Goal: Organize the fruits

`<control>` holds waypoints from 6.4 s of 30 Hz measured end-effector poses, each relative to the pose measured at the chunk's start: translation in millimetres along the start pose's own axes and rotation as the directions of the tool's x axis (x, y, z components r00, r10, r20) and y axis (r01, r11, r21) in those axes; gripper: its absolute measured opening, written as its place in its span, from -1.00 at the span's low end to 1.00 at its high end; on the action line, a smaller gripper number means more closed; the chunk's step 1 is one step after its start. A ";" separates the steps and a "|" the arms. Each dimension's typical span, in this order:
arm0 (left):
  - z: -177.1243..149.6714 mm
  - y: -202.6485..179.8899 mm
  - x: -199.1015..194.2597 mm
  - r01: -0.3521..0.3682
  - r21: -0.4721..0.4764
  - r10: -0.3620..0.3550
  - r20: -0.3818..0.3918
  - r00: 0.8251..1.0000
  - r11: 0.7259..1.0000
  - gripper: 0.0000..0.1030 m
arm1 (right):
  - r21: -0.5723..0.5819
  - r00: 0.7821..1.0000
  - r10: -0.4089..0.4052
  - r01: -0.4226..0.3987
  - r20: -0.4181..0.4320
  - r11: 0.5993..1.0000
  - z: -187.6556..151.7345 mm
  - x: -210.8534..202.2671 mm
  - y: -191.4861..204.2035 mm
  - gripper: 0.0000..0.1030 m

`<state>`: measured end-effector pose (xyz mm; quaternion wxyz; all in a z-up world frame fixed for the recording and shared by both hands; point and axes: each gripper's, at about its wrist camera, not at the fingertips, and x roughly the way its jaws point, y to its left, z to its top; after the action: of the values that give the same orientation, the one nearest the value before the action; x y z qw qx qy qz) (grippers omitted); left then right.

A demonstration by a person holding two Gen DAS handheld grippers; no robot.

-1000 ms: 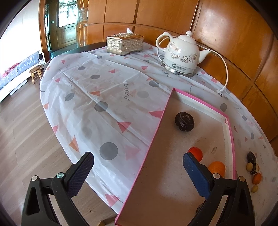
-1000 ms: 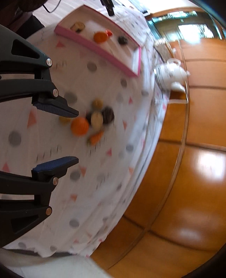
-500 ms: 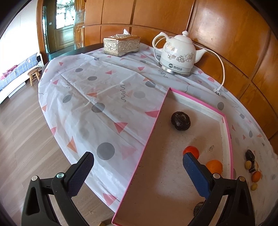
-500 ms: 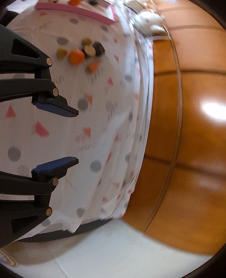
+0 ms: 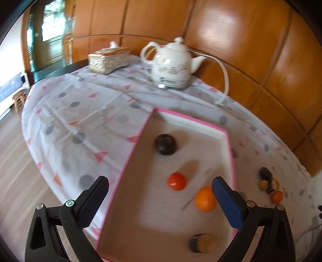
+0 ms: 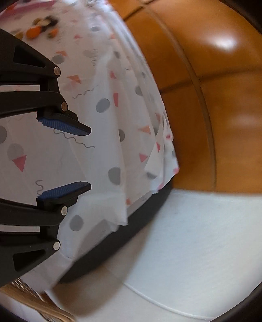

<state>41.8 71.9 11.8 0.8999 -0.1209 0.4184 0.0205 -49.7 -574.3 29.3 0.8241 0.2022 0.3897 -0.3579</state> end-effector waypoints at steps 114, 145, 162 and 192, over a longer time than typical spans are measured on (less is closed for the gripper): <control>-1.3 -30.8 32.8 0.005 0.091 0.001 -0.061 0.998 0.996 0.58 | -0.003 0.996 0.033 -0.034 -0.082 0.999 -6.4 15.1 4.7 -0.06; -16.2 41.3 11.4 -0.191 -0.010 0.191 0.108 0.976 0.982 0.99 | -0.316 0.948 0.203 -0.275 -0.244 0.908 -36.5 22.8 86.9 -0.06; -12.1 75.4 15.4 -0.228 -0.111 0.235 0.060 0.970 0.967 0.99 | -0.536 0.873 0.345 -0.485 -0.346 0.691 -85.7 -6.0 225.5 -0.06; -22.0 92.9 23.4 -0.246 -0.152 0.247 -0.010 0.969 0.957 0.99 | -0.592 0.856 0.286 -0.507 -0.430 0.627 -102.0 54.5 305.3 -0.50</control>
<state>27.8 155.3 -38.2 0.8804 -0.1362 0.4234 0.1649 151.8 -333.3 -59.6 0.8295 0.0152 0.5569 0.0398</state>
